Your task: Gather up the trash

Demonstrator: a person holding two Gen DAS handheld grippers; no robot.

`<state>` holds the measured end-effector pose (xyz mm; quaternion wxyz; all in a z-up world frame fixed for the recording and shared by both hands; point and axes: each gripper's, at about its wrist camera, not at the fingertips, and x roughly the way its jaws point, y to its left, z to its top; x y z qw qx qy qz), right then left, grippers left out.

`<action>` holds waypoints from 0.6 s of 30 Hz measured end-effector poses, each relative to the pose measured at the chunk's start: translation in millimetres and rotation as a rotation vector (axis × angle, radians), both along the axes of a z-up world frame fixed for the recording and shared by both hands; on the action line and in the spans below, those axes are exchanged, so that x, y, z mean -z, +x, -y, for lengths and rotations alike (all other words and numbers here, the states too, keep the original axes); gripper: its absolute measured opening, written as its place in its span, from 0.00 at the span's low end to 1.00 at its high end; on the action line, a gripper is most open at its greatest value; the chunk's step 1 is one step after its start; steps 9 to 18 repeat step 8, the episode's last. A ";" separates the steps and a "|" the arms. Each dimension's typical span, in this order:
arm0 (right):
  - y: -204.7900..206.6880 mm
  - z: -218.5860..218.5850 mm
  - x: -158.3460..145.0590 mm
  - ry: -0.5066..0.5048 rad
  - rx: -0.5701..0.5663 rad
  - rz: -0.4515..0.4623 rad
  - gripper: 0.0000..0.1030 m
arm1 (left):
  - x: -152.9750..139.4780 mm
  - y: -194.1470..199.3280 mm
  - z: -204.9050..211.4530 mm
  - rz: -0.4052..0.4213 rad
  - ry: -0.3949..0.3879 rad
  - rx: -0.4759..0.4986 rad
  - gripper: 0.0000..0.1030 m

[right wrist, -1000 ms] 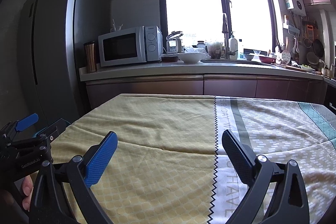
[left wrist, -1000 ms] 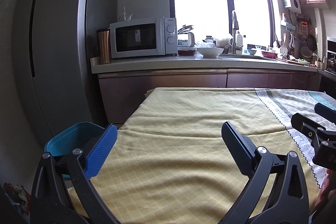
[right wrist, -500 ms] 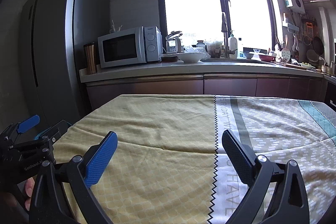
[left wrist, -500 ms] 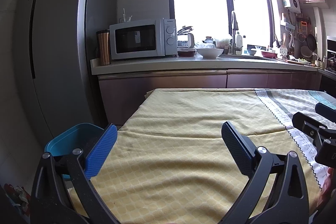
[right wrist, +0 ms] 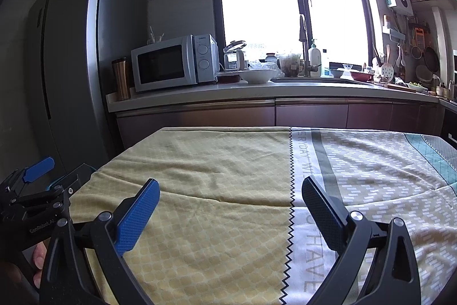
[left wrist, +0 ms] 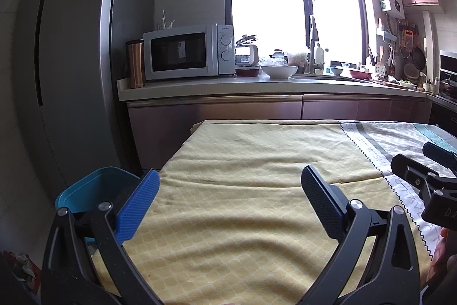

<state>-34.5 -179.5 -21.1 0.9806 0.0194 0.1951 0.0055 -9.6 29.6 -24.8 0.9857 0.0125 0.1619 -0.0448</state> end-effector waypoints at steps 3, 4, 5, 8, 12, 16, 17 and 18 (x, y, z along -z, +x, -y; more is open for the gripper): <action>0.5 3.7 0.6 0.001 0.005 -0.012 0.94 | 2.6 13.5 0.8 -0.097 -0.019 0.031 0.95; 0.7 5.7 0.8 0.003 0.005 -0.016 0.94 | 5.1 19.6 0.5 -0.134 -0.027 0.043 0.95; 1.4 7.9 1.4 0.004 0.005 -0.025 0.94 | 6.8 26.8 0.4 -0.172 -0.038 0.058 0.95; 6.0 16.4 3.4 0.009 0.009 -0.060 0.94 | 13.1 50.6 2.6 -0.268 -0.042 0.082 0.95; 6.0 16.4 3.4 0.009 0.009 -0.060 0.94 | 13.1 50.6 2.6 -0.268 -0.042 0.082 0.95; 6.0 16.4 3.4 0.009 0.009 -0.060 0.94 | 13.1 50.6 2.6 -0.268 -0.042 0.082 0.95; 6.0 16.4 3.4 0.009 0.009 -0.060 0.94 | 13.1 50.6 2.6 -0.268 -0.042 0.082 0.95; 6.0 16.4 3.4 0.009 0.009 -0.060 0.94 | 13.1 50.6 2.6 -0.268 -0.042 0.082 0.95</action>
